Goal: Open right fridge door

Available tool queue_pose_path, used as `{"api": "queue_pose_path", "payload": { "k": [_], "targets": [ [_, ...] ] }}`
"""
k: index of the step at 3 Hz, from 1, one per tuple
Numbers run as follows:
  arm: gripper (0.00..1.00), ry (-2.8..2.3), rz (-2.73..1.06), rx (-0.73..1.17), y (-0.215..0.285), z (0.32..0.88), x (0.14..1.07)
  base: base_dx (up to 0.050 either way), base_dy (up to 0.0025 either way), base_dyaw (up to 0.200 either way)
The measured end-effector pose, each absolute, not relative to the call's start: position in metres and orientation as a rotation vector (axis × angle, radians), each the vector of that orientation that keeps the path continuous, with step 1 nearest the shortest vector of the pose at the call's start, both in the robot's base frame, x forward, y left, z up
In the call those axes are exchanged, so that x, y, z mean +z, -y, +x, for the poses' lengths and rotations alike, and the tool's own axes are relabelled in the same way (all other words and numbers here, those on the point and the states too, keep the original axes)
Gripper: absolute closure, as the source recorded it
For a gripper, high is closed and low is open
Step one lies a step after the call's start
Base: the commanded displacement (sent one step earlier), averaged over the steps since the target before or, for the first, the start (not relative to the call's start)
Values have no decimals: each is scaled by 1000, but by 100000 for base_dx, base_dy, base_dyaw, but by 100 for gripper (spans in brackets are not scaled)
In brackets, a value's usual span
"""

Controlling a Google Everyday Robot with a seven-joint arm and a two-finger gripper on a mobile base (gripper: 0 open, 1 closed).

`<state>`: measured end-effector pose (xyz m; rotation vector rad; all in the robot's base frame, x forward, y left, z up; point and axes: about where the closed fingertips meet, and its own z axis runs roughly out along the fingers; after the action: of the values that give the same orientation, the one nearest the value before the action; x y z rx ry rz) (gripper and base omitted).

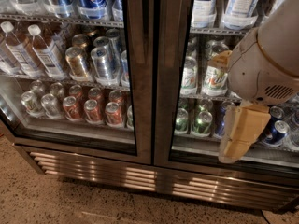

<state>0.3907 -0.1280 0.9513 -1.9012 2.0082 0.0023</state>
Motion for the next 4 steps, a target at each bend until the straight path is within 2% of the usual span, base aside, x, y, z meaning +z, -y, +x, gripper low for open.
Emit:
{"api": "queue_pose_path", "payload": {
  "k": [1, 3, 4],
  "targets": [
    [0, -1915, -1846, 164, 147, 395, 947, 0, 0, 0],
    [0, -1613, -1791, 497, 153, 387, 950, 0, 0, 0],
    [0, -1560, -1794, 513, 147, 387, 954, 0, 0, 0]
  ]
}}
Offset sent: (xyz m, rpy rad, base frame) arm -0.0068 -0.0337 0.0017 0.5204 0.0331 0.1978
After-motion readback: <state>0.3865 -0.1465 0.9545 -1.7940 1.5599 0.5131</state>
